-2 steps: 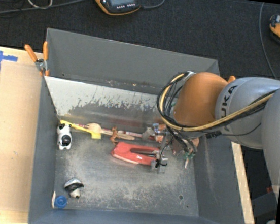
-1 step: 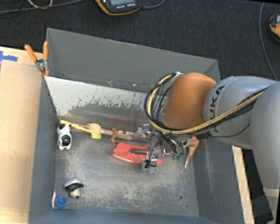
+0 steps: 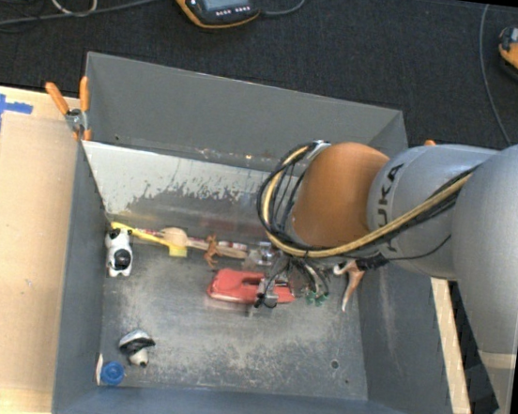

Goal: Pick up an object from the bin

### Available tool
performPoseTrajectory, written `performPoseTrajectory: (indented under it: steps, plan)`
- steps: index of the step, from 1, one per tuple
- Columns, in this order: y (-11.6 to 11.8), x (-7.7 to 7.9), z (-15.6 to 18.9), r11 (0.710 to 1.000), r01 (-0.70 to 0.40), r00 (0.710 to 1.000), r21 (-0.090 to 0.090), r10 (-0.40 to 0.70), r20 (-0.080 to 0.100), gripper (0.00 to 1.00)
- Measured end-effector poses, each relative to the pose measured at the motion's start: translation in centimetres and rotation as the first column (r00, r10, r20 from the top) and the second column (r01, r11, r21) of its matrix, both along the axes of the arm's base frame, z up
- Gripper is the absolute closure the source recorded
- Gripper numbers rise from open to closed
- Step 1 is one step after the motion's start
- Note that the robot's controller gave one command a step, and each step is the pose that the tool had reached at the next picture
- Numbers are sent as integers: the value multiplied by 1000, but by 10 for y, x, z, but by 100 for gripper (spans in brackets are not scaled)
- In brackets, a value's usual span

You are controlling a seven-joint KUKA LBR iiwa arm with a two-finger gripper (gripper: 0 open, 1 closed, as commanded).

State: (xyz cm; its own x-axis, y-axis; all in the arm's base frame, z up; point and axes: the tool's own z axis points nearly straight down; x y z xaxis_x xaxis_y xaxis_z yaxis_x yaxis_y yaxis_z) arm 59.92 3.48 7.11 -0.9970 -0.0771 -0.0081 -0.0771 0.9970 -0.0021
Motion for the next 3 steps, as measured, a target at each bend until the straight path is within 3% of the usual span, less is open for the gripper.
performPoseTrajectory:
  steps: [1, 3]
  plan:
    - [0, 0, 0, 1000, 0, 1000, 0, 0, 0, 100]
    - [-18, -8, 148, 995, 95, 995, -1, -95, -13, 100]
